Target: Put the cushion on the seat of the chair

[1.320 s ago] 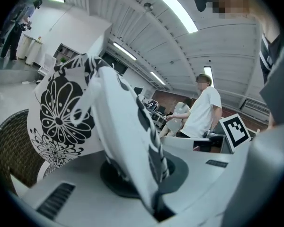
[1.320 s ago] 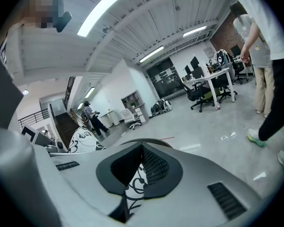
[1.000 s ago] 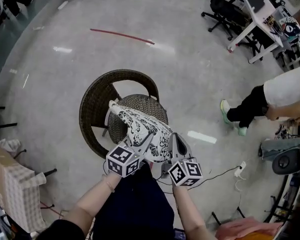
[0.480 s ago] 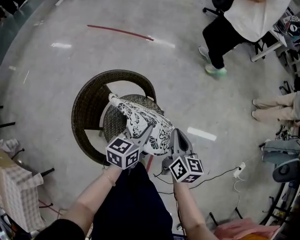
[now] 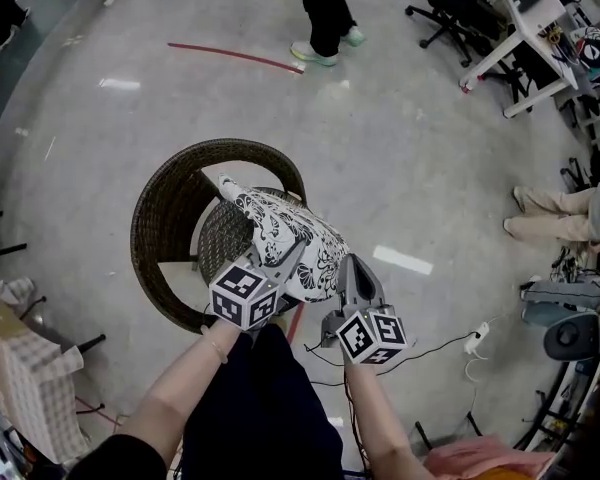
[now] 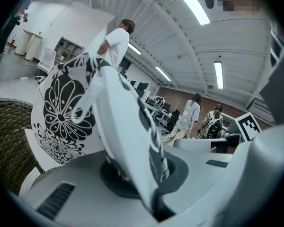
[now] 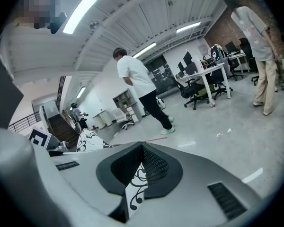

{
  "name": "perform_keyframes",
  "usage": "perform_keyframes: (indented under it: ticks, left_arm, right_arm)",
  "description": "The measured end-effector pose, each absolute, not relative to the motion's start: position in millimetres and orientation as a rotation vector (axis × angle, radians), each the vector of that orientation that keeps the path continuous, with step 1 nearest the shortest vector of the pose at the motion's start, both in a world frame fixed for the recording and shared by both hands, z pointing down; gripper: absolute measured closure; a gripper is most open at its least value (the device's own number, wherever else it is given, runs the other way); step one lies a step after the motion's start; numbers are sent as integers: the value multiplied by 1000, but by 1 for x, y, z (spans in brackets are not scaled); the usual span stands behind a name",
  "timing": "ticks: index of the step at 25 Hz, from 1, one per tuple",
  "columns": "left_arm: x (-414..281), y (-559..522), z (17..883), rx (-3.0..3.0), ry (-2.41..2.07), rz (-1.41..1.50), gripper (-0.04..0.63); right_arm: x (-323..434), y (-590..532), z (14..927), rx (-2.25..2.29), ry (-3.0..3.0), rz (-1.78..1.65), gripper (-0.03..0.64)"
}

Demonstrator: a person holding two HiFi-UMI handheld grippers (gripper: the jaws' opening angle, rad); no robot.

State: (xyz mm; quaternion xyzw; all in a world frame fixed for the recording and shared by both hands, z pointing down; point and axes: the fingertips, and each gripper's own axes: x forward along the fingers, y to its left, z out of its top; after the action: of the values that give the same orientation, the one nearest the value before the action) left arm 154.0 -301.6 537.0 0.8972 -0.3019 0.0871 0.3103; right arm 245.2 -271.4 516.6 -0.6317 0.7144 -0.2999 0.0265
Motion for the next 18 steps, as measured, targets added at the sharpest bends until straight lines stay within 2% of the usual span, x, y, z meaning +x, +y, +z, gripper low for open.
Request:
perform_keyframes:
  ticks: [18]
  left_arm:
    - [139, -290, 610, 2265, -799, 362, 572]
  right_arm:
    - [252, -267, 553, -1978, 2185, -1027, 591]
